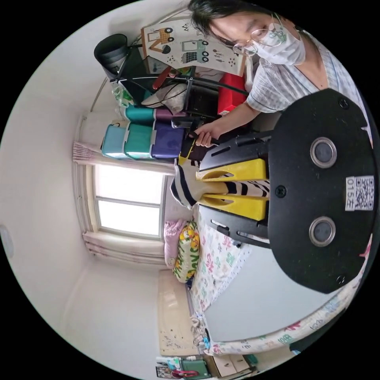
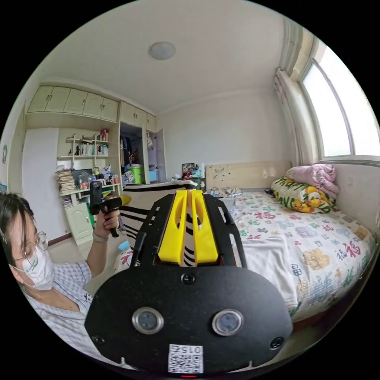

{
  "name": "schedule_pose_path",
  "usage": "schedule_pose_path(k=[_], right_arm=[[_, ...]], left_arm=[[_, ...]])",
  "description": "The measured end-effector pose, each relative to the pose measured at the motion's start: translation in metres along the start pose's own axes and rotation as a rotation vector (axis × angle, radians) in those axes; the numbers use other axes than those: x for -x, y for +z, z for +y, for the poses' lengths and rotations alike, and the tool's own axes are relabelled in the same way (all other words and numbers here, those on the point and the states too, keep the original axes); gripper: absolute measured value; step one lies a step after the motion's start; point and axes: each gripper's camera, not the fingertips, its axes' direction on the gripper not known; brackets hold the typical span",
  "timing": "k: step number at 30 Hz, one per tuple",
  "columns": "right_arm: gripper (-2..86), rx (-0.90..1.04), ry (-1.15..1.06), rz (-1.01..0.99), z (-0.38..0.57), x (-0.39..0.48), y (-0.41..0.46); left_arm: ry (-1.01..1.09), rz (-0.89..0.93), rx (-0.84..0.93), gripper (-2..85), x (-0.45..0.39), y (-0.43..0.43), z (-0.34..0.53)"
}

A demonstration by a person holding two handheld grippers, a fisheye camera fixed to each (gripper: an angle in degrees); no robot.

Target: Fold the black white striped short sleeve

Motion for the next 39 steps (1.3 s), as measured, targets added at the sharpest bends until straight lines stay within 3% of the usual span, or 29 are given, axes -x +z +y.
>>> schedule_pose_path(k=[9, 19, 31, 35, 39], right_arm=[[-0.4, -0.076, -0.038, 0.338, 0.025, -0.063, -0.049], [-0.3, 0.164, 0.113, 0.403, 0.060, -0.202, 0.123], [0.8, 0.519, 0.036, 0.677, 0.113, -0.290, 0.346], [2.2, 0.570, 0.077, 0.675, 0.123, -0.315, 0.364], [3.0, 0.473, 0.183, 0.546, 0.124, -0.342, 0.342]], left_arm=[[-0.039, 0.163, 0.012, 4.5, 0.049, 0.143, -0.054], [-0.267, -0.036, 0.131, 4.9, 0.243, 0.235, -0.025], [-0.486, -0.160, 0.280, 5.1, 0.438, 0.277, 0.032], [-0.500, -0.136, 0.300, 5.5, 0.466, 0.278, 0.036], [-0.466, -0.161, 0.292, 6.1, 0.474, 0.264, 0.035]])
